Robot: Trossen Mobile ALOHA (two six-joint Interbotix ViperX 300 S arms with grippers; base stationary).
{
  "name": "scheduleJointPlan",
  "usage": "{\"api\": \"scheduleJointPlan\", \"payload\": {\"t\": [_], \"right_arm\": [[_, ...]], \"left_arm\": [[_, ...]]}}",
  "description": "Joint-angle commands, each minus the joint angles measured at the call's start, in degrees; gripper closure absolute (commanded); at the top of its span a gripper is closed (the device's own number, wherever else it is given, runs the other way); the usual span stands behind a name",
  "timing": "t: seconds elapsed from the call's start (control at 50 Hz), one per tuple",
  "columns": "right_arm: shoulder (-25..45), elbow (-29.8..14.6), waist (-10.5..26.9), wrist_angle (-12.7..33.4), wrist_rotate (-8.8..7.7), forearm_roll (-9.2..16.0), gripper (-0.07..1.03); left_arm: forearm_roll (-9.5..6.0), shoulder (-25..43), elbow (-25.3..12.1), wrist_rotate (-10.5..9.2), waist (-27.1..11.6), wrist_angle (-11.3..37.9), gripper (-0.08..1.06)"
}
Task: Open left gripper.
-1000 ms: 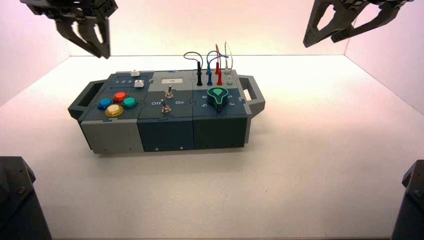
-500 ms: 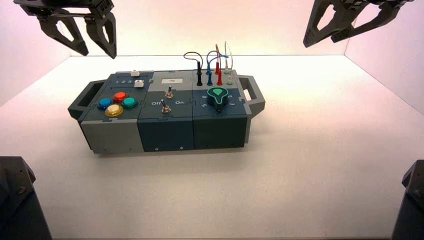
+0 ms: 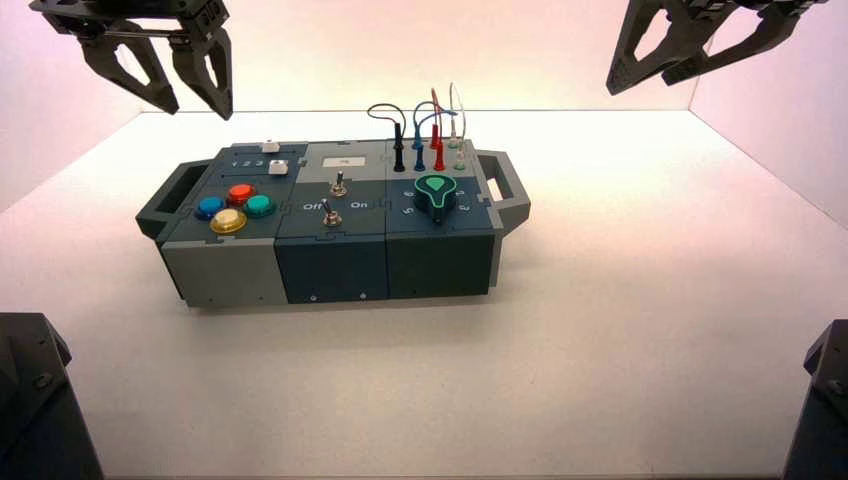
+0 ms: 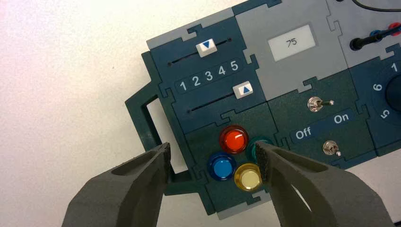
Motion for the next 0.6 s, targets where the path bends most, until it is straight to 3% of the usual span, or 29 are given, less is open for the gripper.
{"api": "scheduleJointPlan", "payload": {"t": [0.02, 0.6], "right_arm": [[-0.09, -1.32, 0.09, -0.35, -0.18, 0.18, 0.03], [-0.18, -0.88, 0.09, -1.23, -0.18, 0.18, 0.03]], "left_arm": [[0.09, -0.53, -0.62, 0.18, 0.18, -0.35, 0.07], [0.09, -1.14, -0.7, 0.26, 0.0, -0.18, 0.08]]}}
